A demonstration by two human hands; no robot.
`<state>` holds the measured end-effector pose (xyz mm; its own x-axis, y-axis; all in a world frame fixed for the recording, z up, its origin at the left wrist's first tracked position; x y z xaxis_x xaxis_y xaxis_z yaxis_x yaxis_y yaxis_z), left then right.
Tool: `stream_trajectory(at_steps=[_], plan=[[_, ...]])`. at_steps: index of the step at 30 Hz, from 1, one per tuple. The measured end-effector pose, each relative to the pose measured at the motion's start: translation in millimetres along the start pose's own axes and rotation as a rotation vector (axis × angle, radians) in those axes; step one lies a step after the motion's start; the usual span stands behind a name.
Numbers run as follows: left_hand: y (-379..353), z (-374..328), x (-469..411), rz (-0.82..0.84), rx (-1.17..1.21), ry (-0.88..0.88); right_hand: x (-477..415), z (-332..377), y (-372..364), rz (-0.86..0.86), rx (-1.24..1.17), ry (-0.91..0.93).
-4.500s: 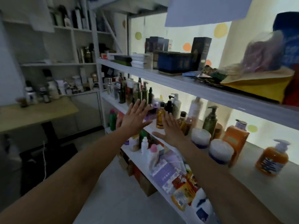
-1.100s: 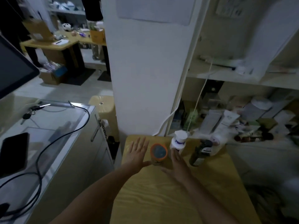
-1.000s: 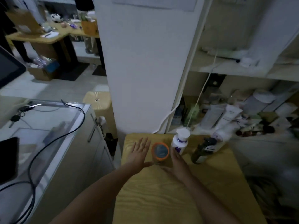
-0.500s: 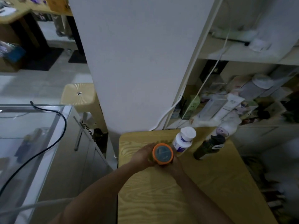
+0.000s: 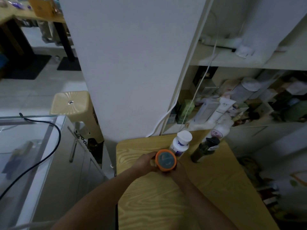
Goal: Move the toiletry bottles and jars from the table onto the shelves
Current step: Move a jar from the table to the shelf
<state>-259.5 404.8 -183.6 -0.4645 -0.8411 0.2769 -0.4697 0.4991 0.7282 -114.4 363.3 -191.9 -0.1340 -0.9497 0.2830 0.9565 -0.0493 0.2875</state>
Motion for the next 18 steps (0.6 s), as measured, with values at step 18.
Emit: stream_trajectory(at_steps=[18], plan=[[-43.5,-156.9,39.9,0.07,-0.097,-0.264,124.1,0.2,127.7,-0.206,-0.219,-0.028]])
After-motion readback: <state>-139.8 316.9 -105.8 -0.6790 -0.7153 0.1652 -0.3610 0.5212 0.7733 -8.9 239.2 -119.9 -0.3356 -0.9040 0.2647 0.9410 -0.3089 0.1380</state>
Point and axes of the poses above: each hand's wrist, its own x-axis away from the middle knuckle, its own y-axis out of the back of the hand, z = x × y, the point moved 7 cm from there along -x, towards the middle knuckle, and after that the axes turned 15 degrees about -x, right-handed, at the moved point
